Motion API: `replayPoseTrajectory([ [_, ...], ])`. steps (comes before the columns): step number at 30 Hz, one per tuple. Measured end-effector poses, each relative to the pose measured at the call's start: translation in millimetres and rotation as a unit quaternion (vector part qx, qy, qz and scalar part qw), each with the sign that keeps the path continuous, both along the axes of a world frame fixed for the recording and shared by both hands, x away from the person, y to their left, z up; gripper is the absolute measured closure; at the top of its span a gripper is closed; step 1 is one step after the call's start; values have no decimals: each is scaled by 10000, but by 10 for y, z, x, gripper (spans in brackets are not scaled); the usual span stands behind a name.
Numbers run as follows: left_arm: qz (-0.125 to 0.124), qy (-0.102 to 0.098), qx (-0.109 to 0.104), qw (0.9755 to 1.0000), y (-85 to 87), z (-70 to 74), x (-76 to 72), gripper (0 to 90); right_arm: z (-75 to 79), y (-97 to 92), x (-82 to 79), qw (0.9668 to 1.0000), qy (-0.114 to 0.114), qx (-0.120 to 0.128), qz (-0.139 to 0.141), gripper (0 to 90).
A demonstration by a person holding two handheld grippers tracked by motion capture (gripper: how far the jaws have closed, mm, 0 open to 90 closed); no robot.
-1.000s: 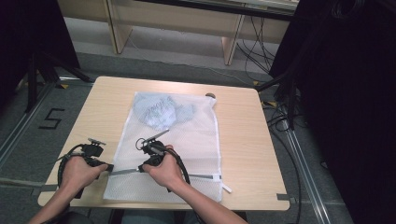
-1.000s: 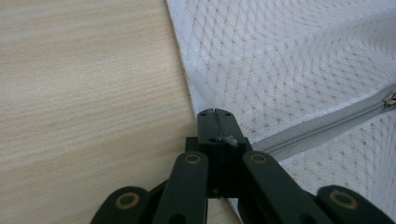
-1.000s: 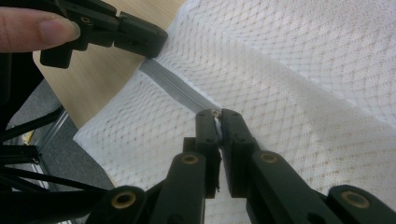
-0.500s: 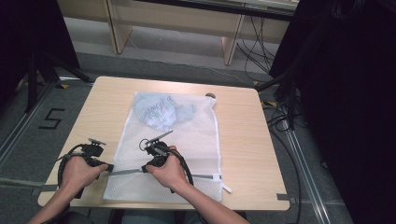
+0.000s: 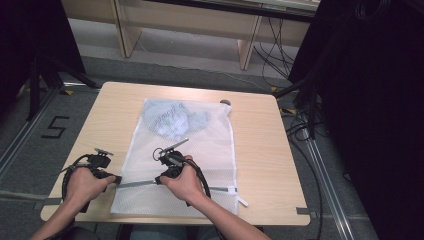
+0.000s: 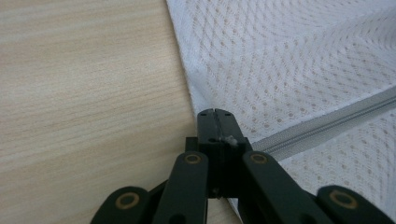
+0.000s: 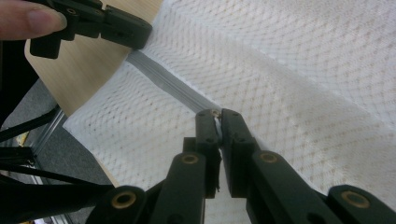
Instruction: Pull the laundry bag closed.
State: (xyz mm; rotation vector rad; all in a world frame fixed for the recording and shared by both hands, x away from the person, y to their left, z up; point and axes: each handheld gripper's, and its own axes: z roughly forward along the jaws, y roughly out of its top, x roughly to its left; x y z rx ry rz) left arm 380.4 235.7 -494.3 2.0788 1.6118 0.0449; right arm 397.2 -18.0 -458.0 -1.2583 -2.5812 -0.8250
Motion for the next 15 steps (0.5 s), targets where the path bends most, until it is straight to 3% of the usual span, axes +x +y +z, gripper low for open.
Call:
replayPoseTrajectory([
  [4,5,4,-6,10000,0,0,1,899,20,-37,-4,9999,92,-31,-92,871],
  [9,47,-9,-15,10000,-5,-3,1,899,12,-86,13,9999,-76,-44,-98,871],
  [10,21,-2,-14,10000,-2,-1,0,899,33,-89,7,9997,45,-93,-201,871],
  [12,7,3,-1,10000,-1,1,0,899,35,-103,12,9999,-35,4,-94,871],
  [15,53,-13,-11,10000,-6,-4,0,899,41,-118,2,9998,51,-17,-201,871],
])
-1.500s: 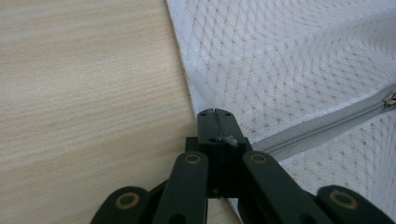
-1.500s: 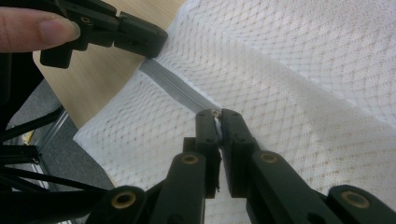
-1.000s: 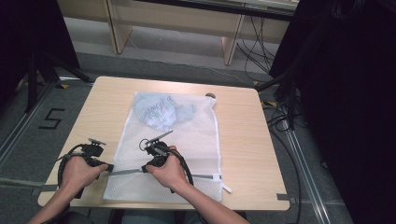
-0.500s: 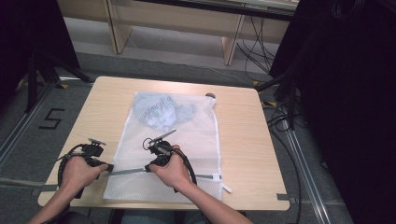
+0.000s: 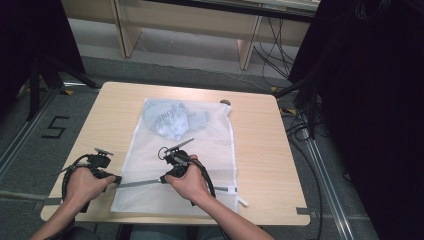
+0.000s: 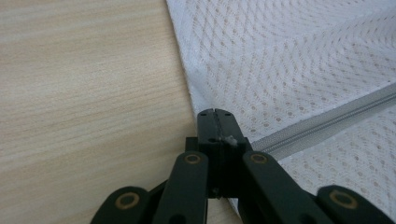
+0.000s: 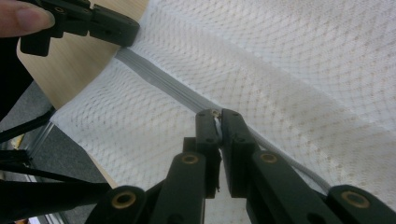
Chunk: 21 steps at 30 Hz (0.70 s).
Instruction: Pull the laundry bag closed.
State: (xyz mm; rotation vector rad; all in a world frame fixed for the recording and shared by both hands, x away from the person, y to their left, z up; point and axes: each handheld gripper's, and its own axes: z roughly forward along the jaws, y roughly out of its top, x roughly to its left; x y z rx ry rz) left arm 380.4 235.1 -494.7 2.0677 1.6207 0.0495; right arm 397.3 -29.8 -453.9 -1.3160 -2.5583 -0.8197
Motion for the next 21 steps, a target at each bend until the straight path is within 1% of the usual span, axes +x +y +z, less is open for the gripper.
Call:
replayPoseTrajectory([
  [1,-59,17,13,10000,7,5,0,899,-9,-17,2,10000,-52,9,46,871],
  [2,-51,17,12,10000,5,5,0,899,-4,-31,4,10000,-20,-42,27,871],
  [4,-52,10,18,10000,4,5,0,899,-16,-62,24,9998,-131,-39,149,871],
  [5,-39,-5,47,10000,3,7,-3,899,-13,-62,23,9999,-86,-39,75,871],
  [6,-43,5,28,10000,4,5,-2,899,-9,-72,23,9999,-112,-34,97,871],
  [7,-60,14,12,10000,6,4,1,899,-3,-60,16,10000,-46,18,-43,871],
  [8,-46,6,29,10000,5,5,-1,899,-4,-74,21,9999,-97,-47,-10,871],
  [9,-38,-1,41,10000,2,6,-2,899,1,-84,20,10000,-91,-22,24,871],
  [10,-43,-3,42,10000,3,6,-1,899,-7,-86,21,9999,-114,7,-17,871],
  [11,-40,-4,44,10000,2,6,-2,899,-3,-91,18,9999,-126,-33,-57,871],
  [13,-58,14,10,10000,6,4,1,899,4,-112,21,9999,-97,-28,-19,871],
  [15,-67,2,72,10000,6,8,-2,899,7,-123,19,9999,-111,-51,-47,871],
  [16,-65,-3,67,10000,5,8,-2,899,15,-133,14,9999,-42,-50,-104,871],
  [17,-66,-4,76,9999,5,8,-2,899,9,-144,23,9999,-107,-70,-62,871],
  [18,-60,-14,59,10000,5,6,-3,899,15,-140,8,9998,-51,4,-181,871],
  [19,-64,1,72,10000,5,9,-2,899,26,-158,10,9999,-7,-26,-101,871],
  [20,-72,5,60,10000,6,7,-1,899,20,-164,14,9999,-52,-42,-132,871],
  [21,-75,8,59,10000,6,7,-1,899,19,-165,11,9998,-38,-79,-169,871],
])
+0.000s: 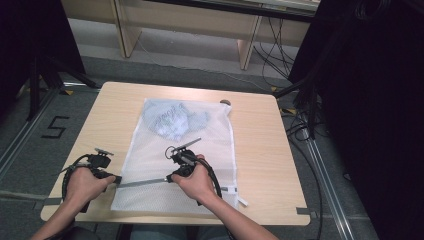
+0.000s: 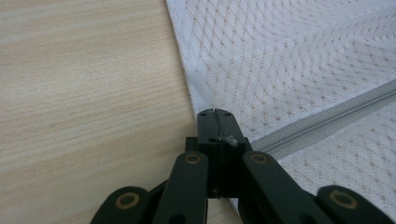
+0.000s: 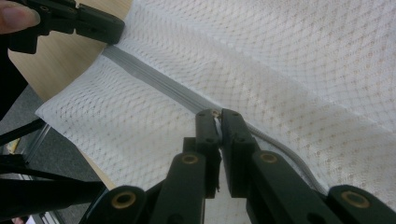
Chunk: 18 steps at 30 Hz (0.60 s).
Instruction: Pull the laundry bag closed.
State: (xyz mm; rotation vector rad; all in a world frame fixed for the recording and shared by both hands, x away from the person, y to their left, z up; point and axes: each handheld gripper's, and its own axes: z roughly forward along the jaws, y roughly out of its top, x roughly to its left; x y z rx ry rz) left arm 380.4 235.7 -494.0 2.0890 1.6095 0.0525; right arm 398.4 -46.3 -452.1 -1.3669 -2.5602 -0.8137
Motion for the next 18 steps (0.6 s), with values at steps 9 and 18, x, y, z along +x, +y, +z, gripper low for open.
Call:
replayPoseTrajectory([
  [9,9,-14,6,10000,-2,1,-1,899,7,-75,9,10000,-68,4,61,871],
  [18,1,4,4,10000,-3,1,0,899,10,-144,8,10000,-28,4,-3,871],
])
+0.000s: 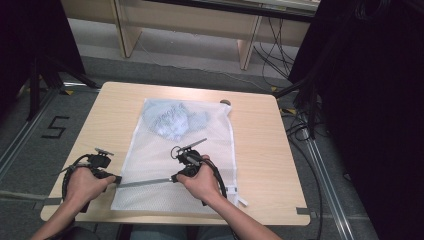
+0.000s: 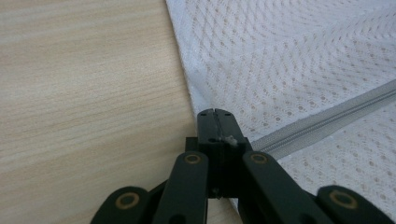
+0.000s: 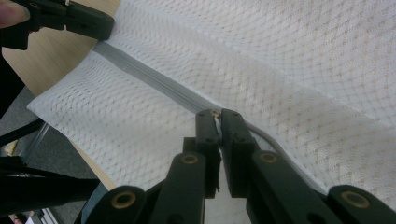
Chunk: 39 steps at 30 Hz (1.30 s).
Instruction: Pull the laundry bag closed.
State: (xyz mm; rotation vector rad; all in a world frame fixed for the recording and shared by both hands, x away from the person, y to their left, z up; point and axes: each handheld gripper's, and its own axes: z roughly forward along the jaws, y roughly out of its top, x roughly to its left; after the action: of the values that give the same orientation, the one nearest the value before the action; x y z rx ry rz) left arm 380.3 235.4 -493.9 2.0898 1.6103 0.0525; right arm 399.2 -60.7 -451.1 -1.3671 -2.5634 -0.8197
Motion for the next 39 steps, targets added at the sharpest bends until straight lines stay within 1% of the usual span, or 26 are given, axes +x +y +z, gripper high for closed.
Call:
replayPoseTrajectory([
  [1,10,-9,12,10000,-1,1,-2,899,-6,-5,2,10000,-15,-13,-8,871],
  [2,11,-14,6,10000,-1,0,-2,899,2,-5,-6,10000,13,61,-4,871],
  [3,5,-5,-1,10000,0,0,-1,899,2,-20,-4,10000,0,34,53,871],
  [4,-4,-2,-3,10000,1,-1,-1,899,5,-25,-4,10000,-18,56,20,871],
  [5,1,6,8,10000,-2,2,0,899,5,-25,-6,10000,15,53,-31,871],
  [6,40,-14,-11,10000,-10,0,-1,899,6,-33,-6,10000,-7,42,-22,871],
  [7,23,-6,-6,10000,-7,1,-2,899,6,-52,0,10000,-42,-6,3,871],
  [8,-6,-2,7,10000,0,1,-1,899,8,-62,0,10000,-55,7,14,871],
  [12,21,-6,4,10000,-6,1,-2,899,15,-95,-4,10000,3,33,-55,871],
  [13,6,-2,12,10000,-3,2,-1,899,28,-100,-14,9999,68,13,-153,871],
  [15,3,0,7,10000,-2,2,-1,899,15,-121,-6,9999,-23,-25,-112,871],
  [18,34,-12,-17,10000,-9,0,-3,899,17,-153,-4,10000,-45,3,-62,871],
  [19,16,-7,-3,10000,-4,0,-2,899,27,-157,-9,9999,7,38,-107,871],
  [20,1,-2,6,10000,-2,1,-2,899,18,-176,-3,9999,-70,22,-88,871],
  [21,37,-16,-20,10000,-9,-1,-3,899,21,-190,-6,9999,-31,20,-99,871],
  [22,33,-16,-11,10000,-9,0,-2,899,20,-204,-5,9999,-56,10,-101,871],
  [23,28,-12,-2,10000,-9,0,-2,899,21,-214,-8,9999,-31,57,-139,871],
  [26,41,-15,-4,10000,-13,1,-3,899,19,-256,-4,9999,-70,-12,-141,870],
  [29,35,-13,-6,10000,-11,0,-3,899,24,-269,-8,9998,-12,65,-175,871],
  [31,33,-14,-7,10000,-10,0,-3,899,21,-288,-2,9999,-54,17,-144,871],
  [33,33,-16,-4,10000,-11,0,-3,899,20,-295,-1,9998,1,48,-168,870],
  [34,34,-15,-6,10000,-11,0,-3,899,18,-303,0,9999,-30,6,-145,870],
  [36,33,-14,-8,10000,-11,0,-3,899,18,-304,-4,9997,-21,-38,-235,870],
  [37,31,-15,-5,10000,-10,0,-2,899,24,-315,-5,9998,-4,10,-204,871],
  [38,30,-12,-5,10000,-10,0,-3,900,36,-308,-17,9995,87,28,-297,870],
  [39,30,-16,-5,10000,-11,0,-3,899,36,-311,-19,9995,82,38,-301,870],
])
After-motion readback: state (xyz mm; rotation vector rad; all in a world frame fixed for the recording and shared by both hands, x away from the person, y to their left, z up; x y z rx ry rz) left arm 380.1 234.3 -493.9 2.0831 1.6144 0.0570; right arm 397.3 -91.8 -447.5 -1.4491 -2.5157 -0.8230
